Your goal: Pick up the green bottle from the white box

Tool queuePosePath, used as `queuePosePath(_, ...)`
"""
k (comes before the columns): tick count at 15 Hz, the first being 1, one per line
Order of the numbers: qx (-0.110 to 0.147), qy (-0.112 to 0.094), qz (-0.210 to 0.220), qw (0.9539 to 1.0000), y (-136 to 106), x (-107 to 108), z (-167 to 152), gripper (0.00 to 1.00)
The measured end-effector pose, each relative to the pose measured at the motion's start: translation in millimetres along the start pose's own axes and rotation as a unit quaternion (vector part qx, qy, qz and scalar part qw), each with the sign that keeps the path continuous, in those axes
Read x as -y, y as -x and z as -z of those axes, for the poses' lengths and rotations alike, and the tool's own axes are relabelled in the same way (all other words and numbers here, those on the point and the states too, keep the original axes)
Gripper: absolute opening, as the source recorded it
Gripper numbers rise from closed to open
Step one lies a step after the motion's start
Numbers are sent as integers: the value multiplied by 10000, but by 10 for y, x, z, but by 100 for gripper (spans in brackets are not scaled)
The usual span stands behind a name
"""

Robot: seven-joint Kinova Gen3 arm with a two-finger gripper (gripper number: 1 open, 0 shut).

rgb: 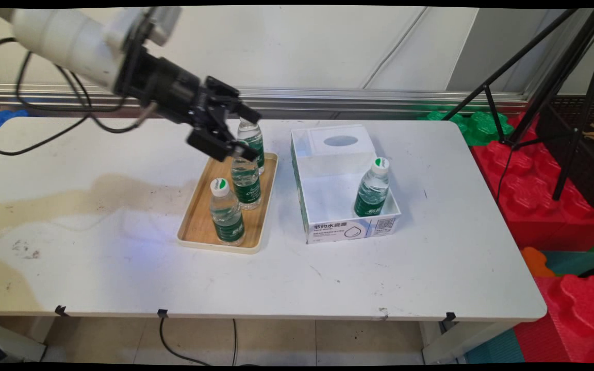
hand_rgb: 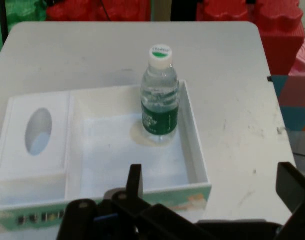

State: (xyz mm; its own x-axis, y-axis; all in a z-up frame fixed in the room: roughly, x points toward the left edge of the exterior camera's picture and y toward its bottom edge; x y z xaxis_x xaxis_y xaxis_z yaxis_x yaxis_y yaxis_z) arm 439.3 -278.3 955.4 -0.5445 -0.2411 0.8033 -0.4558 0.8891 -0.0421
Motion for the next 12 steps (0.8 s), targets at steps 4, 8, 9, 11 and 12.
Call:
queuePosePath(4, 28, 13, -34, 10000, -121, 75, -512, 100)
queuePosePath(8, 111, 38, -142, 9998, -182, 148, -1010, 100)
queuePosePath(9, 125, 45, -154, 9998, -191, 161, -1113, 100)
queuePosePath(11, 149, 72, -185, 9997, -218, 198, -1357, 100)
queuePosePath(12, 160, 84, -191, 9997, -232, 218, -1476, 100)
